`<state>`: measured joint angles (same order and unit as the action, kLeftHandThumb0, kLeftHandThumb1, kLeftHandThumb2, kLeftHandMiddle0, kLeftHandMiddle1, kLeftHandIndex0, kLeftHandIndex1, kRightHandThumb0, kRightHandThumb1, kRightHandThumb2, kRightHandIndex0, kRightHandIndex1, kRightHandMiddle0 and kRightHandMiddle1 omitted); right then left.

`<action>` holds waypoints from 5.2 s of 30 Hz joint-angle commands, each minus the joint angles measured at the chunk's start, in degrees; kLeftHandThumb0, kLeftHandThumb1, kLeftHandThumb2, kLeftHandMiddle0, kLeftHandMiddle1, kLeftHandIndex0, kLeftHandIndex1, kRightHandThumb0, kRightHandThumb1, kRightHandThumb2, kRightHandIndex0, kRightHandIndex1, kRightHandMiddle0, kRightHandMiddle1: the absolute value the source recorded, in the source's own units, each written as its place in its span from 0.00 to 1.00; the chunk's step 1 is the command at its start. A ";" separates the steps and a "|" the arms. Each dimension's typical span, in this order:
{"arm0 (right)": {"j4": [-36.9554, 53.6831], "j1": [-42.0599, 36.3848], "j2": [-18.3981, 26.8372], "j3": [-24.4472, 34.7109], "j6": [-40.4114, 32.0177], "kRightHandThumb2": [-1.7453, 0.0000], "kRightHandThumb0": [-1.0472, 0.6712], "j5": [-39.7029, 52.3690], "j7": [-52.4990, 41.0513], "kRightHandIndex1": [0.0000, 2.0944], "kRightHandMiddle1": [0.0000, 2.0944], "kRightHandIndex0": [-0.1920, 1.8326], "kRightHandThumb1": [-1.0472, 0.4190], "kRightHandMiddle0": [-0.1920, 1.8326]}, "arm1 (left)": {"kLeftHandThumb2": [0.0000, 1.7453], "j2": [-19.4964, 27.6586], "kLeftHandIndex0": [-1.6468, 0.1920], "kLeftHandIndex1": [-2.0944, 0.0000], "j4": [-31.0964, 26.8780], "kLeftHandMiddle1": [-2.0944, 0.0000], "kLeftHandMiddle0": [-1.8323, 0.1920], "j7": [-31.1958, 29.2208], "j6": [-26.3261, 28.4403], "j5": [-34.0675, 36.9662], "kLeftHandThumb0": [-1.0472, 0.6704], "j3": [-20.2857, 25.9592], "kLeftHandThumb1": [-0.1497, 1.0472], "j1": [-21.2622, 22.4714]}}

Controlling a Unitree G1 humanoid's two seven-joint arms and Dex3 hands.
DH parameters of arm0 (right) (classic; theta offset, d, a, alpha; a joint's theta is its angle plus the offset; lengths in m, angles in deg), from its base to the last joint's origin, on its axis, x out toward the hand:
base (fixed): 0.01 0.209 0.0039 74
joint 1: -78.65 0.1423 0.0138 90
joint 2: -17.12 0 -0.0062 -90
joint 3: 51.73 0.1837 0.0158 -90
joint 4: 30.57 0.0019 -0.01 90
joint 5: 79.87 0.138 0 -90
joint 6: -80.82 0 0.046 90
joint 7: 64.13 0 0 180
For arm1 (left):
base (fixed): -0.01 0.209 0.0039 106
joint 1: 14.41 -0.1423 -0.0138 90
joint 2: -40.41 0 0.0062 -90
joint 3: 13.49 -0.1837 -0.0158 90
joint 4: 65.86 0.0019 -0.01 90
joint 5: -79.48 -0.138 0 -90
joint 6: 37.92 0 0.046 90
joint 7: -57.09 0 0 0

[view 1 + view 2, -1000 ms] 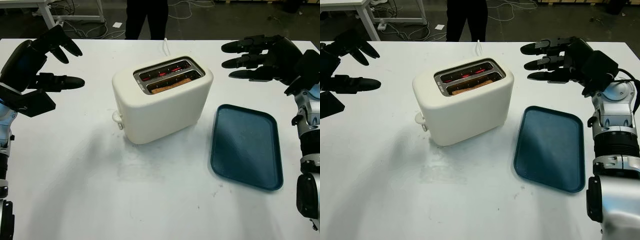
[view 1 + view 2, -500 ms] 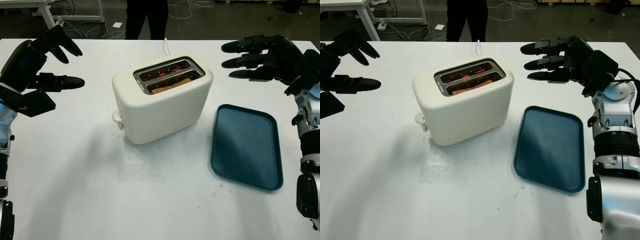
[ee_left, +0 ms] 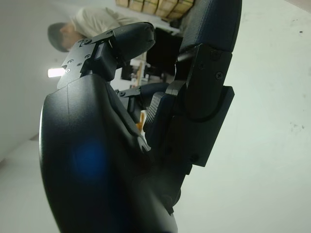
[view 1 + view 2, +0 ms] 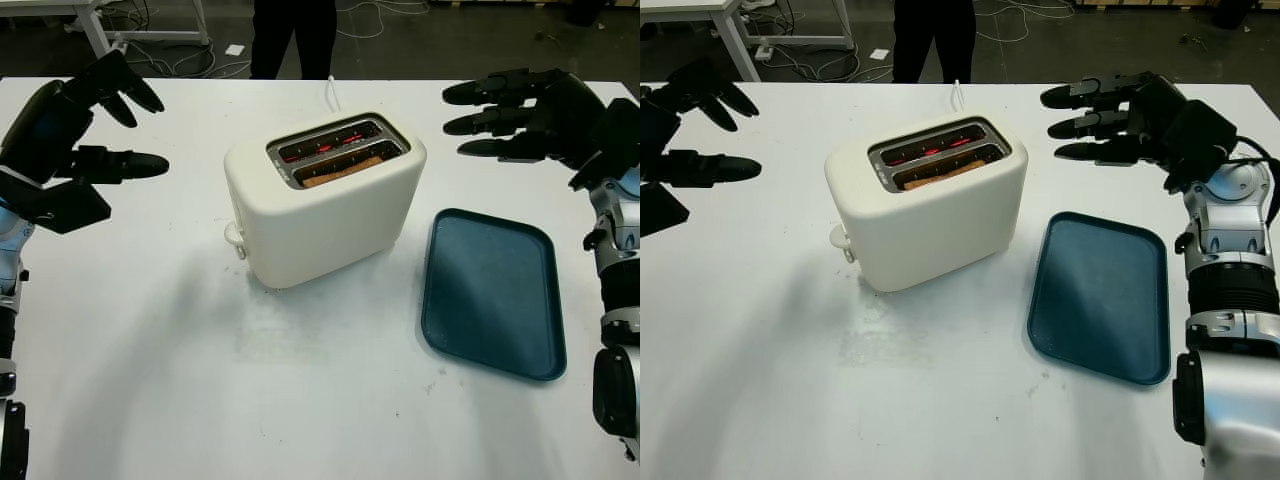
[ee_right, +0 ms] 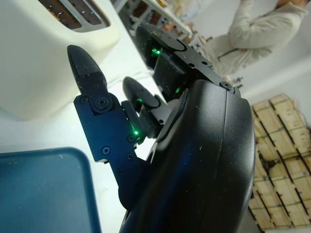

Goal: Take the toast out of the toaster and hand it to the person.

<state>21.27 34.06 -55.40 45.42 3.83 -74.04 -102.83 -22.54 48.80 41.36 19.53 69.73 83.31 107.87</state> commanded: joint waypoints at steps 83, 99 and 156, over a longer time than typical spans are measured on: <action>1.09 -0.44 -0.40 -0.37 -0.81 1.00 0.33 -0.44 1.70 0.09 0.00 0.52 0.23 0.52 | 0.09 -2.03 0.80 0.29 1.17 0.23 0.77 0.32 0.05 2.66 0.06 0.86 0.89 -1.77; 2.06 -0.68 -0.49 -0.20 -2.35 1.00 0.35 -0.14 2.27 0.09 0.00 0.52 0.24 0.52 | 0.08 -1.99 0.81 0.29 1.85 0.23 0.77 0.25 -0.88 2.58 0.06 0.69 0.89 -1.41; -0.34 0.08 -0.92 0.11 -0.91 1.00 0.34 0.85 0.69 0.08 0.00 0.52 0.24 0.51 | 0.08 -2.12 0.81 0.29 2.23 0.24 0.77 0.33 -1.12 2.69 0.06 0.76 0.89 -1.36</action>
<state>21.43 33.82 -55.77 45.20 2.13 -74.02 -101.82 -24.25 50.93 41.36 19.05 72.25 84.02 106.54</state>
